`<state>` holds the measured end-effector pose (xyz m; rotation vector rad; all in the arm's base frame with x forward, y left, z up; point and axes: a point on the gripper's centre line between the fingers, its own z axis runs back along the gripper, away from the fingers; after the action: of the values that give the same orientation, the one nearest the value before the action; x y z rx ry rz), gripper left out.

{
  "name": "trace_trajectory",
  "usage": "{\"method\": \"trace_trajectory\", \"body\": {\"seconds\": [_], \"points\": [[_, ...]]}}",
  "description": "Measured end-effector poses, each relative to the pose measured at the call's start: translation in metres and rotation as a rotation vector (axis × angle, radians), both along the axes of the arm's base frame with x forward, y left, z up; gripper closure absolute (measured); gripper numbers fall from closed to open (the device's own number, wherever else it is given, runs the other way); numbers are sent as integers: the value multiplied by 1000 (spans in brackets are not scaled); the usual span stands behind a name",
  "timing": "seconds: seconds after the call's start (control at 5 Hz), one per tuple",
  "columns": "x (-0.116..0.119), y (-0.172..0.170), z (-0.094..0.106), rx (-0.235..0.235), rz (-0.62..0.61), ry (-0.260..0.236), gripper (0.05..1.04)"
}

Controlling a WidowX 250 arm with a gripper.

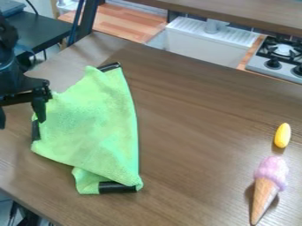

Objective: Unfold the cloth from bottom left to top right

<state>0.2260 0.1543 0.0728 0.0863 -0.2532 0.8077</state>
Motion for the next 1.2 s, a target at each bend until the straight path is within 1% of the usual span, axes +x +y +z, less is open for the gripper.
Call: {"method": "trace_trajectory", "body": {"seconds": [0.2,0.4,0.6,0.8,1.0,1.2], "points": [[-3,1,-9,13,10,29,83],[-2,-4,-23,47,0,61,82],[0,-8,-32,74,-13,74,82],[2,-9,-34,89,-15,76,127],[2,-10,-35,90,-9,82,346],[2,-14,-35,84,-21,94,647]]}}
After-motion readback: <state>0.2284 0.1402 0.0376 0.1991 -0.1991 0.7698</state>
